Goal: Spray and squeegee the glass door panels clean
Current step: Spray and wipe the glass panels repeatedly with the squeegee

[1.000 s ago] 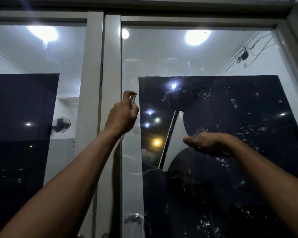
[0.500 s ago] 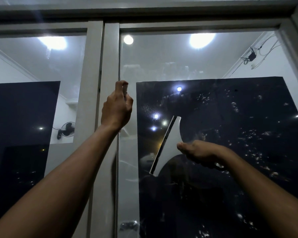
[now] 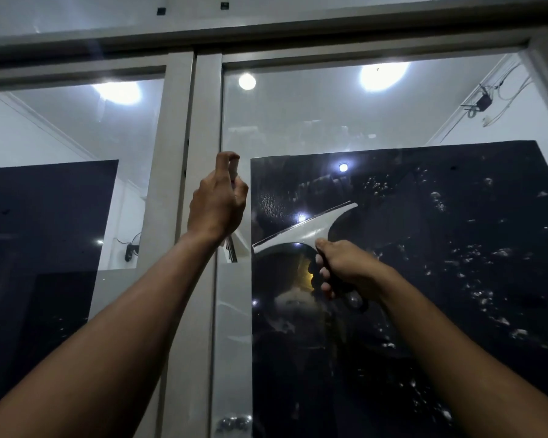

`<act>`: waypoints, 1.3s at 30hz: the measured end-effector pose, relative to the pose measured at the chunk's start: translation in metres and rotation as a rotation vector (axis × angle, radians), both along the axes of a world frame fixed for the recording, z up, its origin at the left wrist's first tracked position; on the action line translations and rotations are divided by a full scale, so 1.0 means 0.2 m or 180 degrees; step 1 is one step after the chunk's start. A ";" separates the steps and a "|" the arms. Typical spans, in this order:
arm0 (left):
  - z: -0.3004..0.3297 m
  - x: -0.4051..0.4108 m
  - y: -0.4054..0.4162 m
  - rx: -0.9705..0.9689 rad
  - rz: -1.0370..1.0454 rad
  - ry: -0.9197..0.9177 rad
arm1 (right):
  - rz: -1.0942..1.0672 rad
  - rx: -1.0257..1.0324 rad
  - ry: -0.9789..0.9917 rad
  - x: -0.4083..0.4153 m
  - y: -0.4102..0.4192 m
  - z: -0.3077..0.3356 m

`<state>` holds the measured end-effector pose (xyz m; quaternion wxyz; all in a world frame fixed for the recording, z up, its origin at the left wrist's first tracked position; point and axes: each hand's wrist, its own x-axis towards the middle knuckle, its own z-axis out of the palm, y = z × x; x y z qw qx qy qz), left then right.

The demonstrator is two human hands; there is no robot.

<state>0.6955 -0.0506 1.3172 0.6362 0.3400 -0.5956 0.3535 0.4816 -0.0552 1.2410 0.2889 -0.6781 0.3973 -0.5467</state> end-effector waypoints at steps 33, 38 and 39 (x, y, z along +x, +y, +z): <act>0.14 0.35 -0.20 0.0141 -0.0127 -0.0256 | -0.0914 -0.0579 0.0456 0.29 -0.09 0.57; 0.17 0.33 -0.18 0.0107 -0.0294 -0.0214 | -0.1069 -0.0479 0.0588 0.17 -0.13 0.35; 0.18 0.32 -0.18 0.0107 -0.0307 -0.0212 | -0.1034 -0.0491 0.0536 0.16 -0.12 0.33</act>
